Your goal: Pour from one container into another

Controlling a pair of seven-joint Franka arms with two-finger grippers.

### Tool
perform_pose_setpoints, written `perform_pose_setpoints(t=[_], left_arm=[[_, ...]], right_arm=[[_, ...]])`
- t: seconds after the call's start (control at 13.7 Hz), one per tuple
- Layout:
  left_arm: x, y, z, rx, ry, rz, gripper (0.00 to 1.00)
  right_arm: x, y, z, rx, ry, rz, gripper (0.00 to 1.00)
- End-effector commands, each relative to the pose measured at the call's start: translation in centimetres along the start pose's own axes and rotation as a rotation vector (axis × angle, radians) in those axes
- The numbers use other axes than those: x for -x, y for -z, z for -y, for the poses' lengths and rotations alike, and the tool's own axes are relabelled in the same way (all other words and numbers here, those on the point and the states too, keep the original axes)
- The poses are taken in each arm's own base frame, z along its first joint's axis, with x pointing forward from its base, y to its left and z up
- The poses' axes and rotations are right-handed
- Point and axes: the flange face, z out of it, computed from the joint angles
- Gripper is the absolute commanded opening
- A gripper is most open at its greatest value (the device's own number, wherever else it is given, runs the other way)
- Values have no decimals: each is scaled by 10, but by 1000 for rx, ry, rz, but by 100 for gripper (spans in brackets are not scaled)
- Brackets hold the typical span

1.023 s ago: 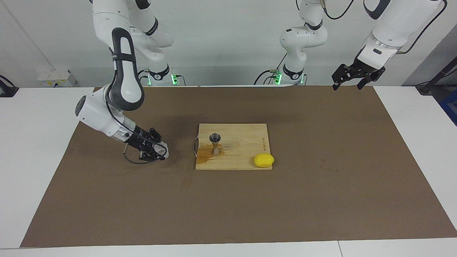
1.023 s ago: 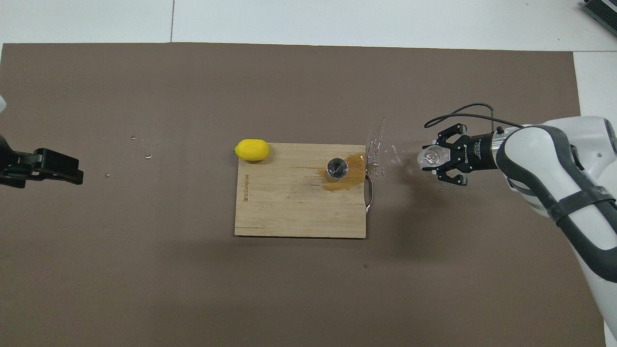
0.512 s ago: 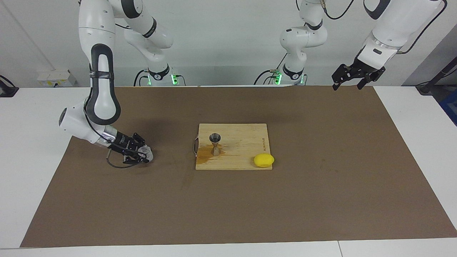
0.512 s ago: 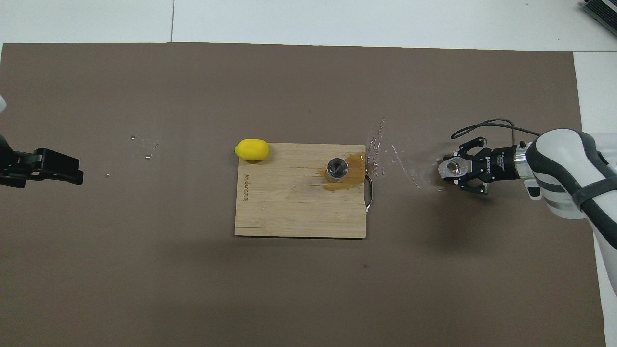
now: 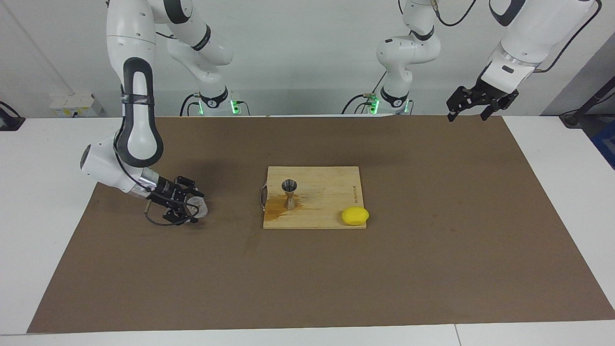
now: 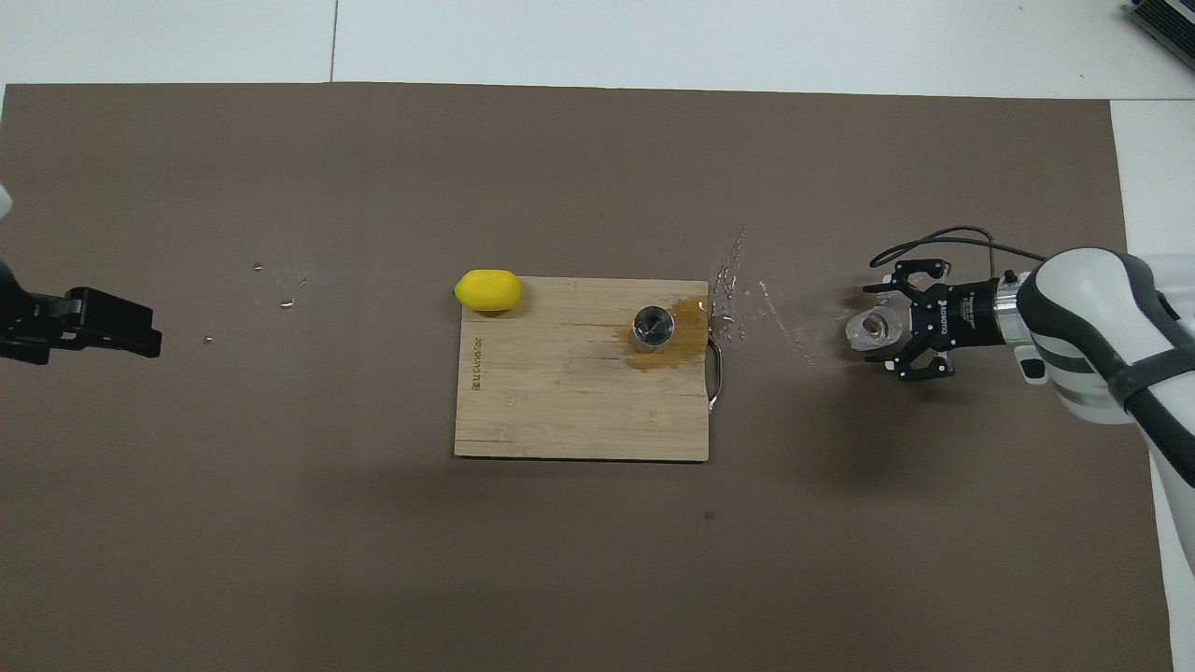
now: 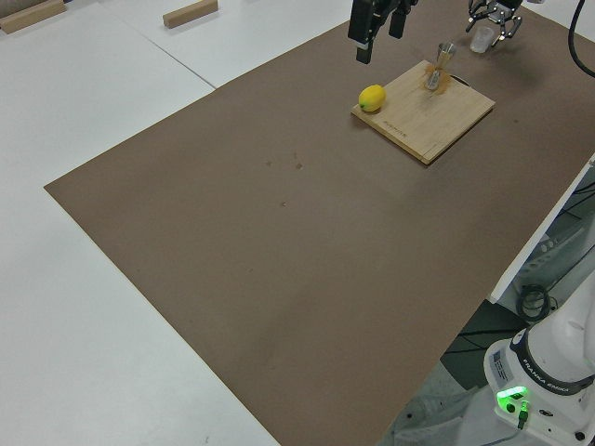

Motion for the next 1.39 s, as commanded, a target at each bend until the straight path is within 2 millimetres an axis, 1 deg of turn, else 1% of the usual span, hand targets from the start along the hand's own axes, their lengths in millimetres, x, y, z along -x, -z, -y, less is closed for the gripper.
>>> perform_pose_setpoints(t=[0.0,0.07,0.15,0.22,0.29,0.44,0.58,0.66,0.73,0.8,0.88,1.1,1.17,1.32], left_arm=[[3,-1,1,-17,-2,9,100],[3,-1,1,-17,-2,9,100],[3,-1,1,-17,-2,9,100],[3,-1,1,-17,-2,7,100],[3,-1,2,-17,0,9,100],[3,-1,1,-17,-2,7,100],[3,-1,1,-17,-2,7,100],[3,-1,1,-17,-2,9,100],[3,-1,2,-17,0,9,100],[3,-1,2,-17,0,9,100],[3,-1,1,-17,-2,9,100],[3,-1,2,-17,0,7,100],[3,-1,1,-17,-2,7,100],[3,-1,1,-17,-2,9,100]], right_arm=[[36,34,-14,-37,76,-11,100],[48,38,-14,-33,114,-30,100],[61,47,-14,-12,200,-80,100],[77,41,-13,45,341,-142,100],[85,41,-14,106,497,-206,100],[102,53,-17,212,821,-309,100],[118,66,-19,305,1063,-362,100],[122,79,-15,396,1168,-440,100],[132,90,-12,469,1252,-479,100],[151,109,-11,495,1336,-485,100],[166,128,-10,505,1384,-495,100],[202,190,-3,503,1388,-532,100],[213,206,-1,506,1392,-543,100],[234,227,1,555,1406,-594,100]])
